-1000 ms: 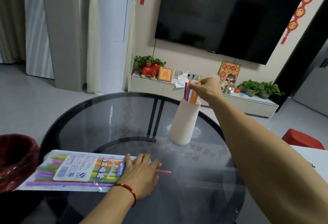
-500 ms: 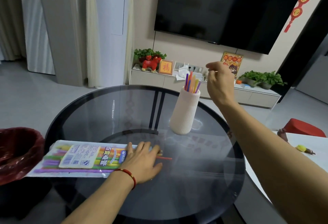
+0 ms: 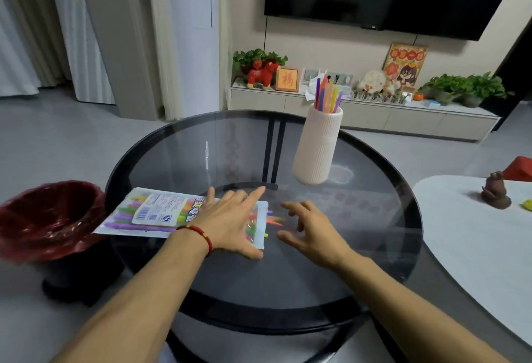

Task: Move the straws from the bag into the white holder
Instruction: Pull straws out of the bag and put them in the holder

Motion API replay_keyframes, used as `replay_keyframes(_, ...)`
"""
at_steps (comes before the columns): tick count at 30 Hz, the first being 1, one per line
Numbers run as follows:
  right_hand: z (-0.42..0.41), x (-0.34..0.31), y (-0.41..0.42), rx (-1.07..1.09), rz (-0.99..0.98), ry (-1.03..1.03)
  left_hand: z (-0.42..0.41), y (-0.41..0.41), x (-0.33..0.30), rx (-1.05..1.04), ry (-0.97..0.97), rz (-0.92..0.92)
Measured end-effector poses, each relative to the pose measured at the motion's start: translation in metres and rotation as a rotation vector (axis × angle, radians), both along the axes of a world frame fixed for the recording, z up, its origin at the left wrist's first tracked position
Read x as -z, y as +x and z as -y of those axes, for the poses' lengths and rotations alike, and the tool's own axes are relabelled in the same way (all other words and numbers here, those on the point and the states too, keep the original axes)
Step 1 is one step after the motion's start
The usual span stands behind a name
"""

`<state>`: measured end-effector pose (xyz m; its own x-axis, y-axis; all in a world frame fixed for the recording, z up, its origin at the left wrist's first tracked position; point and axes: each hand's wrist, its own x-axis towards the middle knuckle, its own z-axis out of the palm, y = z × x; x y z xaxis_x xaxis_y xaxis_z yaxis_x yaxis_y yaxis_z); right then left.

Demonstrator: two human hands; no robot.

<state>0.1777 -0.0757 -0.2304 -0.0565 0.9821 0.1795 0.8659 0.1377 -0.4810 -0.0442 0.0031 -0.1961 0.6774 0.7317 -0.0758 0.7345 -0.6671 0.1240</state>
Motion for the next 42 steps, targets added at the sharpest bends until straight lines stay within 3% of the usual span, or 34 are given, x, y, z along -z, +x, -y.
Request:
replay_keyframes(10,0.001,0.001,-0.019,-0.001,-0.195,0.08,0.003,0.008,-0.002,0.061,0.087,0.156)
replay_keyframes(19,-0.001,-0.001,-0.021,-0.035,-0.235,0.051,0.012,0.015,-0.006,0.091,-0.002,0.227)
replay_keyframes(27,0.0,-0.008,0.015,0.058,-0.146,0.091,0.008,0.011,-0.001,0.077,0.081,0.17)
replay_keyframes(31,0.005,-0.013,0.036,0.098,-0.158,0.104,0.004,0.007,0.001,0.014,0.063,0.057)
replay_keyframes(35,0.007,-0.011,0.04,0.092,-0.08,0.006,0.005,0.011,0.002,0.007,0.03,0.041)
replay_keyframes(39,0.012,-0.015,0.038,0.077,-0.298,-0.164,0.007,0.012,0.002,0.021,0.028,0.03)
replay_keyframes(42,0.011,-0.014,0.032,0.05,-0.324,-0.132,0.009,0.014,0.002,0.039,0.037,0.06)
